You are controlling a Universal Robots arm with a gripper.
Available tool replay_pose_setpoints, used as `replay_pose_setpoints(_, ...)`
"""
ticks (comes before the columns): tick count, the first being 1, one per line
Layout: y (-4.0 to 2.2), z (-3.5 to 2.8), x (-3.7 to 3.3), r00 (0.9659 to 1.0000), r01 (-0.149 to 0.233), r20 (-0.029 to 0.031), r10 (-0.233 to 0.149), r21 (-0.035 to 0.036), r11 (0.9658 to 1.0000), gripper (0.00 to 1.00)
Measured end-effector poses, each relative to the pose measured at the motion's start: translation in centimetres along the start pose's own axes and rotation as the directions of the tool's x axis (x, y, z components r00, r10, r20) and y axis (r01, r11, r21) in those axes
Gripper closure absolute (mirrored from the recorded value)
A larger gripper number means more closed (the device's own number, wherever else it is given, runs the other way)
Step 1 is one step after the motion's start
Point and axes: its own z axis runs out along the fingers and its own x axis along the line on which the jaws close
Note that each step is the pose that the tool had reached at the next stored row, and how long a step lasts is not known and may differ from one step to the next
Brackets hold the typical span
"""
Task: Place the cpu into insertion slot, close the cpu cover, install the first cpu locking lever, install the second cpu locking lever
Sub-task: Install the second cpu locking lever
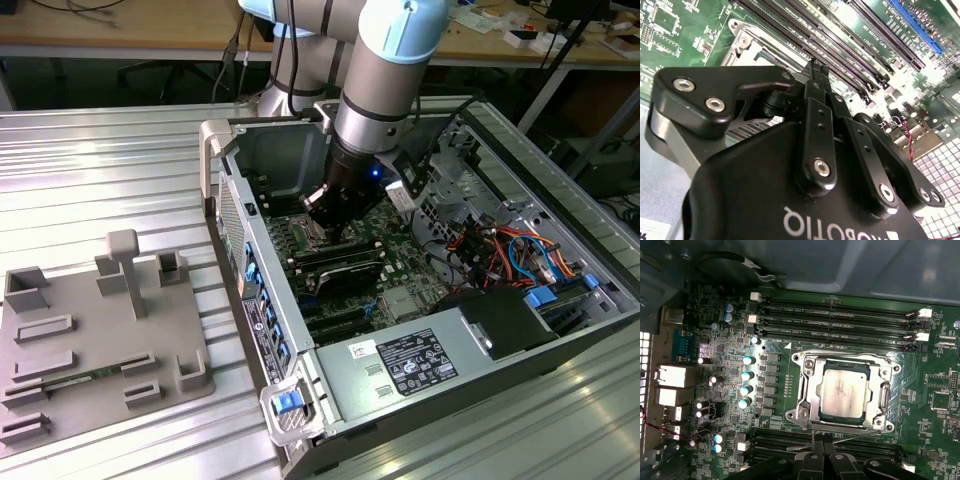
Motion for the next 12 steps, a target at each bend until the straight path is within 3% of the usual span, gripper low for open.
replay_pose_setpoints(6, -0.69, 0.03, 0.07, 1.0000, -0.010, -0.0002, 0.010, -0.0002, 1.0000, 0.89)
replay_pose_setpoints(12, -0.65, 0.03, 1.24, 0.9999, -0.014, -0.0003, 0.014, -0.0002, 0.9999, 0.89)
